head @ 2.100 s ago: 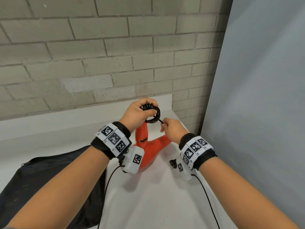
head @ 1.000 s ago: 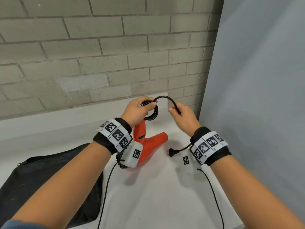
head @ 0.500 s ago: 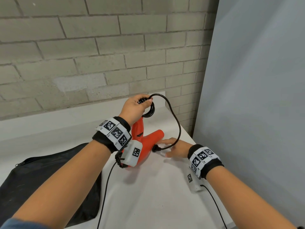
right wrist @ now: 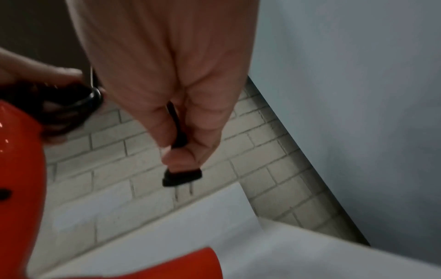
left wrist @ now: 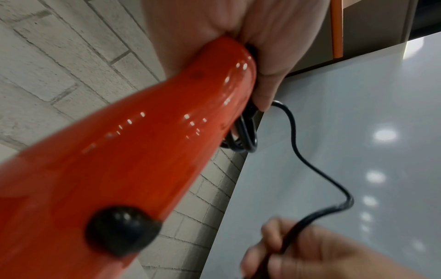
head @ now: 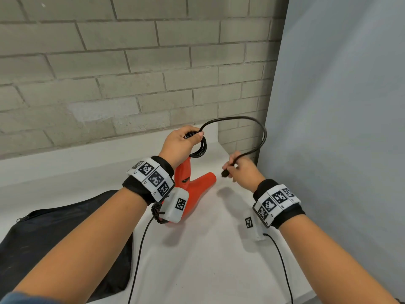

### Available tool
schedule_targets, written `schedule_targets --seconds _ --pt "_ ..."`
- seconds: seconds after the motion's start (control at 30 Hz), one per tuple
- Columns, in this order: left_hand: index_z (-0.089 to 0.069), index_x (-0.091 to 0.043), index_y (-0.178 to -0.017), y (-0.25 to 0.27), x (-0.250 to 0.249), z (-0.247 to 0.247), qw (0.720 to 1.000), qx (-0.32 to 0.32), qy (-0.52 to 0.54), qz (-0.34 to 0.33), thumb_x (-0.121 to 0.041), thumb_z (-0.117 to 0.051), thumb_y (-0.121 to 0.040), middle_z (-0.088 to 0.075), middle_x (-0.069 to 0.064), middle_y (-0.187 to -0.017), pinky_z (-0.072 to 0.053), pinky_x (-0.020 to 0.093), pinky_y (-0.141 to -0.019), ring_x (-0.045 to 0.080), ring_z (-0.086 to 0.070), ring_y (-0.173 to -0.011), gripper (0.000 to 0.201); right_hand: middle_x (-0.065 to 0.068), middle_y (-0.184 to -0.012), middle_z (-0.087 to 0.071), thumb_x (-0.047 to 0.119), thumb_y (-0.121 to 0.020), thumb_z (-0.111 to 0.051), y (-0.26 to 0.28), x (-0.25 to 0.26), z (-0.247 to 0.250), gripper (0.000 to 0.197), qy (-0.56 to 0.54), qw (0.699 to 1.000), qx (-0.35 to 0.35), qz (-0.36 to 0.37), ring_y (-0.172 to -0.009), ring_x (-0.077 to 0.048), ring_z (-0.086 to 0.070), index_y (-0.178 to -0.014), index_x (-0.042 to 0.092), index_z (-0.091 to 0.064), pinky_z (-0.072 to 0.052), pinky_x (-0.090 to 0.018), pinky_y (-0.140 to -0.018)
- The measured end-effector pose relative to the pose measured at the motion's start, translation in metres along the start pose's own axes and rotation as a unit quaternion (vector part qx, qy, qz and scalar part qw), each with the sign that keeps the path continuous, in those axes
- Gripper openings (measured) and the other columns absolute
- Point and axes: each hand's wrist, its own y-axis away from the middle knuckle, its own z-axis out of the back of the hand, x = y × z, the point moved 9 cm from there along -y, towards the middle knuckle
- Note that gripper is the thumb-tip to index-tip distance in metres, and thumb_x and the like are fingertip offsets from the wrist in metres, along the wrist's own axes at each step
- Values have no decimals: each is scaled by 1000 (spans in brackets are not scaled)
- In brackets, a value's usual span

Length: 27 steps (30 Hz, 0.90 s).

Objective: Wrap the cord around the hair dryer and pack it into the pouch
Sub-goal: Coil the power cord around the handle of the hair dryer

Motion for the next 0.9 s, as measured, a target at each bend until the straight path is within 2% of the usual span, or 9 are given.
schedule_targets --seconds 0.1,0.23,0.33,0.4,0.53,0.6,0.67,0.73,0.9 --pt "-64 -13 -96 -1 -1 2 1000 -7 -15 -2 -21 -55 -88 -62 1 -91 -38 19 -66 3 -51 -72 14 -12 -88 -60 -6 -90 -44 9 44 19 34 -108 988 -74 83 -49 7 -53 -75 23 -36 -38 -6 -45" --pt "-64 -12 -95 -2 -1 3 1000 -8 -28 -1 -22 -53 -90 -59 -9 -78 -38 18 -65 0 -51 -72 16 -4 -82 -63 -13 -89 -41 20 83 12 34 -211 961 -52 171 -47 0 -51 -79 19 -36 -40 -12 -48" --pt "-65 -12 -93 -1 -1 2 999 -1 -34 -4 -22 -52 -90 -58 -6 -77 -37 21 -65 7 -51 -73 17 2 -86 -62 -11 -88 -44 16 91 -8 34 -180 967 -9 182 -53 -6 -54 -78 21 -37 -41 -19 -52" --pt "-65 -13 -90 -2 0 3 999 -3 -40 -4 -24 -51 -90 -60 1 -83 -37 24 -67 12 -51 -76 18 3 -89 -57 -6 -87 -49 14 91 -16 33 -148 971 -11 185 -59 -11 -56 -75 24 -39 -43 -23 -57" --pt "-65 -16 -84 -5 1 9 999 -10 -36 7 -25 -51 -90 -62 12 -97 -38 29 -79 18 -54 -86 18 -12 -89 -53 -2 -85 -54 13 91 -28 35 -105 977 -12 184 -65 -15 -60 -71 27 -41 -47 -28 -63" --pt "-66 -15 -84 -5 1 8 999 -8 -30 9 -25 -51 -90 -62 18 -103 -41 23 -74 21 -56 -88 19 -8 -82 -54 -1 -84 -57 11 89 -29 33 -103 979 -34 171 -65 -16 -56 -71 25 -42 -46 -26 -64" --pt "-67 -15 -83 -4 1 5 1000 -7 -12 11 -25 -52 -90 -58 22 -110 -45 10 -61 22 -57 -91 19 0 -75 -52 4 -83 -61 10 89 -24 26 -71 980 -83 165 -67 -15 -51 -72 21 -44 -43 -19 -63" --pt "-66 -14 -82 -3 0 4 1000 -12 -12 5 -23 -52 -90 -56 21 -108 -42 2 -53 19 -57 -86 18 2 -72 -51 6 -82 -62 11 94 -26 20 -38 980 -97 170 -67 -13 -49 -76 16 -46 -41 -17 -61" --pt "-65 -11 -79 -2 -3 5 1000 -6 10 2 -20 -53 -90 -60 11 -86 -46 11 -48 7 -59 -62 19 -3 -79 -52 0 -81 -60 14 108 -32 21 34 968 -113 223 -77 -19 -52 -77 13 -45 -44 -26 -68"
